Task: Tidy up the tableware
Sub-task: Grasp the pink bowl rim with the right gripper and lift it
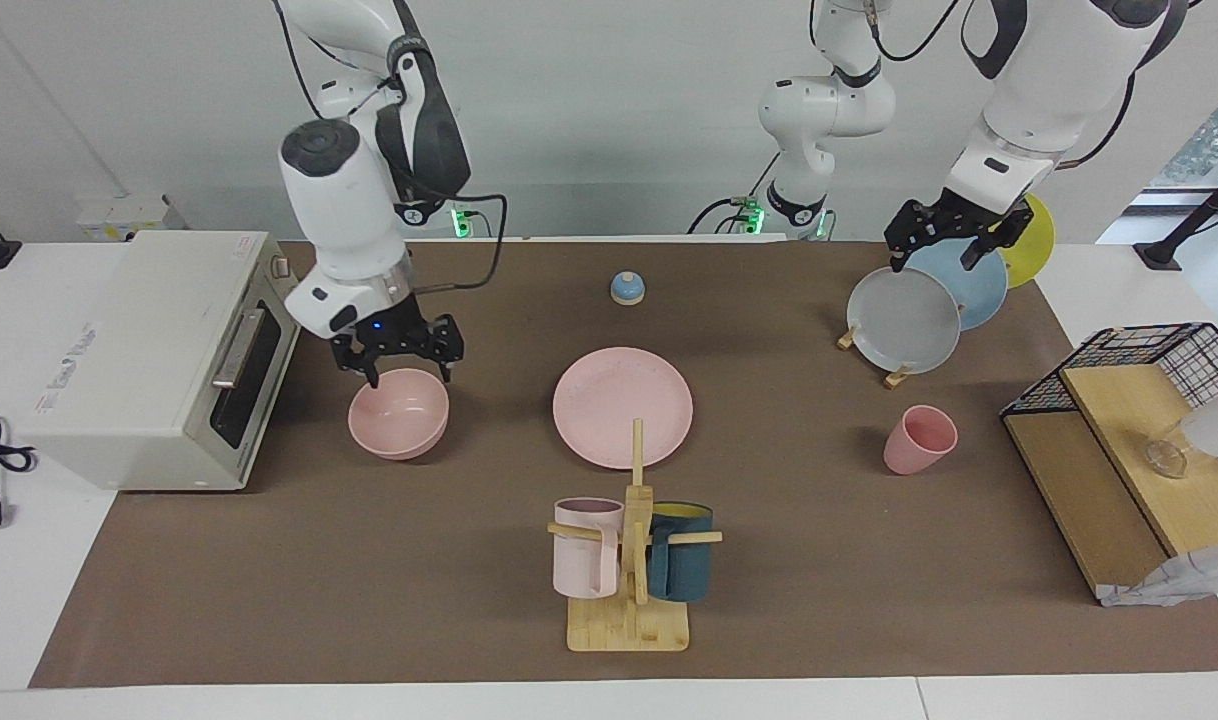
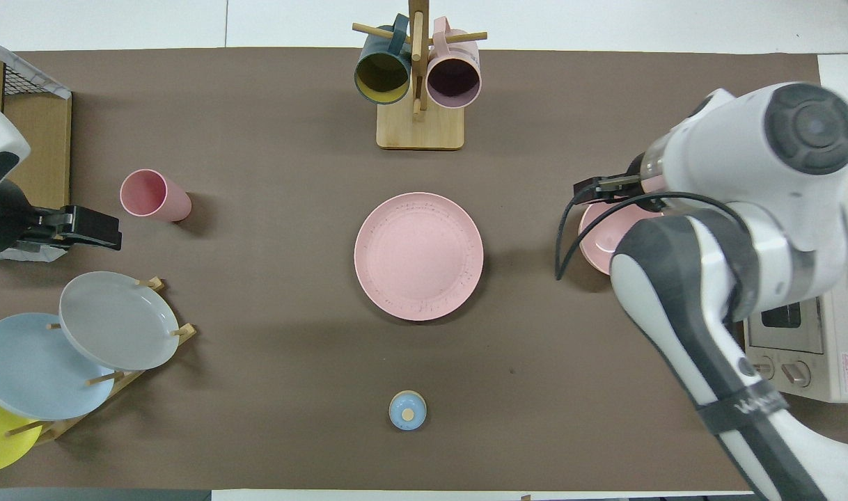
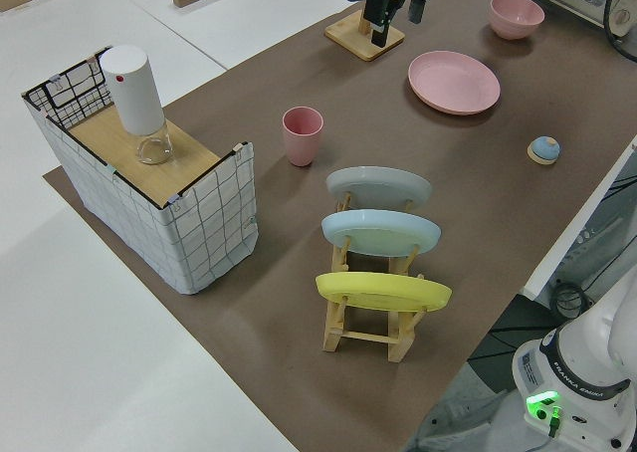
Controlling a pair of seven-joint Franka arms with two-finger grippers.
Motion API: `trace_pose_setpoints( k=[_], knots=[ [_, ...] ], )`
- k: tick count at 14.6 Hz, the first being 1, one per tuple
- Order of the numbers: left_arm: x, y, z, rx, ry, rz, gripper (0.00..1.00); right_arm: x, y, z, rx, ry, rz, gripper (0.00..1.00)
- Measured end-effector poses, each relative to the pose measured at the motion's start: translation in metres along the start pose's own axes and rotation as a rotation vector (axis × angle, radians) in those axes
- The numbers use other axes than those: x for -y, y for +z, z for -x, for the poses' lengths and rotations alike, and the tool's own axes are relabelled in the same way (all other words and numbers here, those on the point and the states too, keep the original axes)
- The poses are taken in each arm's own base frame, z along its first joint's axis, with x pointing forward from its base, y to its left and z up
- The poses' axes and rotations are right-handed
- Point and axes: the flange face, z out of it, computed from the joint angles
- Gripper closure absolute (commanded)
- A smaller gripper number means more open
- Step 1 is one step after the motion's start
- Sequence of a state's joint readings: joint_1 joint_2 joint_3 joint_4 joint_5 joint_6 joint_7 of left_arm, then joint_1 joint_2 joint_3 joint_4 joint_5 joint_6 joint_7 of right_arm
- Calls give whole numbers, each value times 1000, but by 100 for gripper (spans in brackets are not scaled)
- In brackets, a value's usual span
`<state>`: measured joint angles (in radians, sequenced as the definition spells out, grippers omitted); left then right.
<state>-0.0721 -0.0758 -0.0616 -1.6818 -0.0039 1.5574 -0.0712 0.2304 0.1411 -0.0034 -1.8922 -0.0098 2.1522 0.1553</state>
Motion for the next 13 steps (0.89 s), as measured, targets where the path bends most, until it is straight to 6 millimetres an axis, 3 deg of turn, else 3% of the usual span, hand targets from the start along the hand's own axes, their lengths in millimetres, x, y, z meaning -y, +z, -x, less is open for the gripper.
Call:
trace_pose_setpoints(
  k=[2, 3, 11, 13],
  knots=[
    [0, 0, 0, 0, 0, 0, 0, 12, 33, 9, -5, -19, -4, 0],
    [0, 0, 0, 0, 0, 0, 0, 13, 43, 15, 3, -23, -3, 6],
    [0, 0, 0, 0, 0, 0, 0, 8, 84, 42, 50, -23, 4, 38],
    [0, 0, 0, 0, 0, 0, 0, 7, 95, 45, 68, -21, 8, 52]
  ],
)
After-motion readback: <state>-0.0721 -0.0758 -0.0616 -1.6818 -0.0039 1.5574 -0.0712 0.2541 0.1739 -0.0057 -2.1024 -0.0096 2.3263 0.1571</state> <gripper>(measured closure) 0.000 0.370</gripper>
